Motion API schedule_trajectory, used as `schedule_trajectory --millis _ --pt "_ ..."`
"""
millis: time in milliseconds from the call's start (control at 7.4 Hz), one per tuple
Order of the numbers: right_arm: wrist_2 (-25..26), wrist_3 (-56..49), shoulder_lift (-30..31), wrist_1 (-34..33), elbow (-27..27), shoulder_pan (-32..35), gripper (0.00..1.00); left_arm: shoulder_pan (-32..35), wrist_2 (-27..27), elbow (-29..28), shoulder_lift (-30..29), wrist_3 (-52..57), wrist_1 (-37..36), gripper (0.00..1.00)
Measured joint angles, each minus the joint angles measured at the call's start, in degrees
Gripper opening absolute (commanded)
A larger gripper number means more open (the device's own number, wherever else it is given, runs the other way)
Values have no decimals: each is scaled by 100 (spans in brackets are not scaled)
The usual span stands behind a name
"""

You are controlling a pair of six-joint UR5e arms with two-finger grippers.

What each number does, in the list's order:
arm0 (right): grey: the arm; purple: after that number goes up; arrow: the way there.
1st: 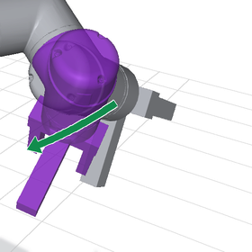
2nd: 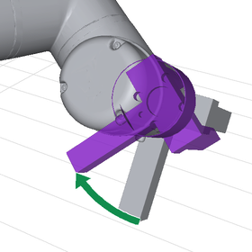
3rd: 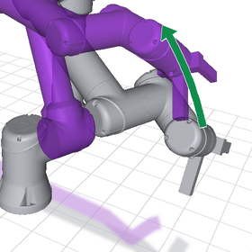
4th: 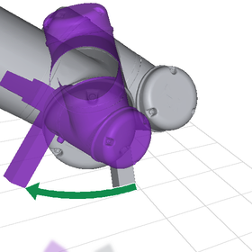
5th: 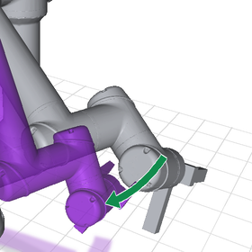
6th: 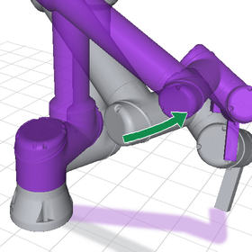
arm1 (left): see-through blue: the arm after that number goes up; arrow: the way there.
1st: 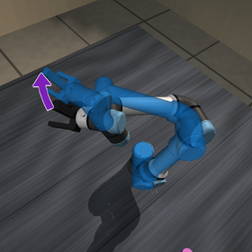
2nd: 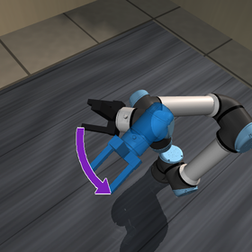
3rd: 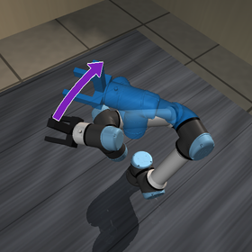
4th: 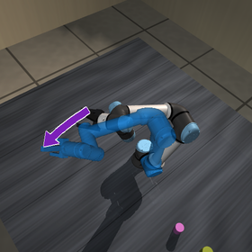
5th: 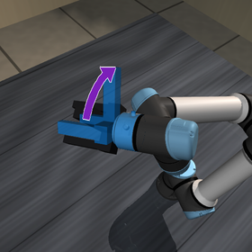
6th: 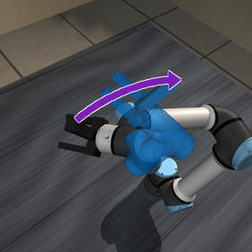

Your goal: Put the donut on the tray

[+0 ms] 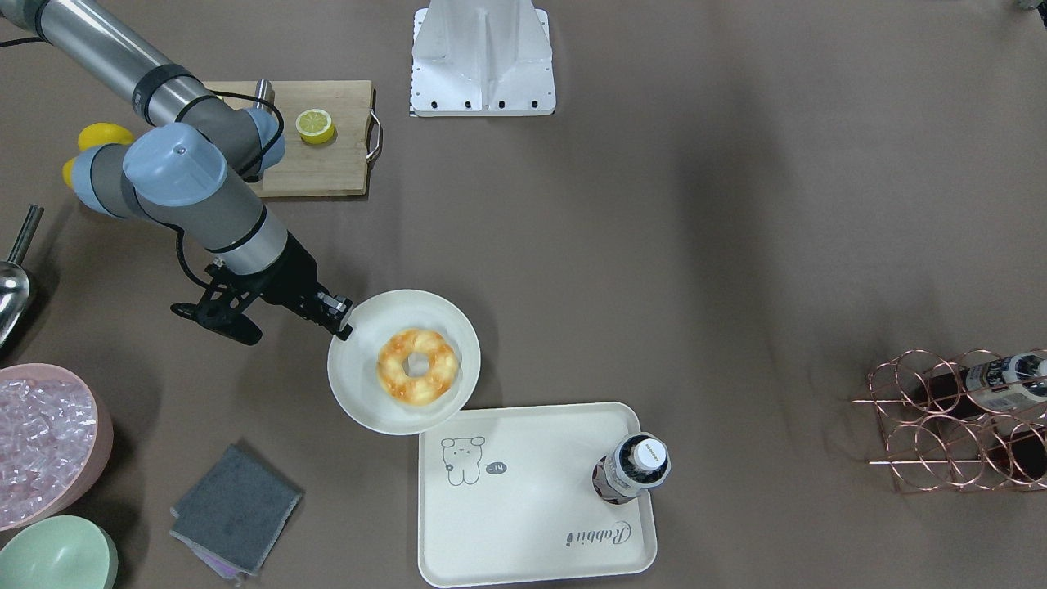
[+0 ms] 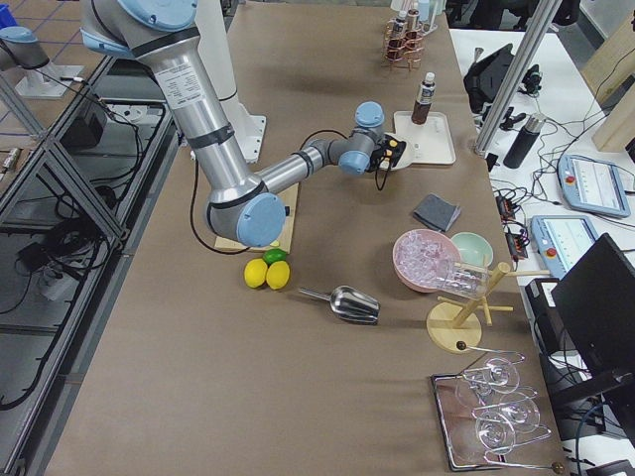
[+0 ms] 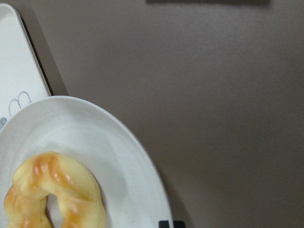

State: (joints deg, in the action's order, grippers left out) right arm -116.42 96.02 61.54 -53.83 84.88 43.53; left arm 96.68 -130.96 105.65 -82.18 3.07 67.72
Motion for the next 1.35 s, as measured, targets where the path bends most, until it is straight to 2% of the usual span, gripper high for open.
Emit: schedule_trajectory --millis 270,676,1351 --pt "-45 778 -734 294 -745 142 0 0 1 -1 53 0 3 98" --pt "30 904 -1548 -247 -1428 252 0 0 -22 -6 75 0 4 98" --pt "691 1040 -2565 -250 -2682 -104 0 -5 -30 -9 66 -4 9 98"
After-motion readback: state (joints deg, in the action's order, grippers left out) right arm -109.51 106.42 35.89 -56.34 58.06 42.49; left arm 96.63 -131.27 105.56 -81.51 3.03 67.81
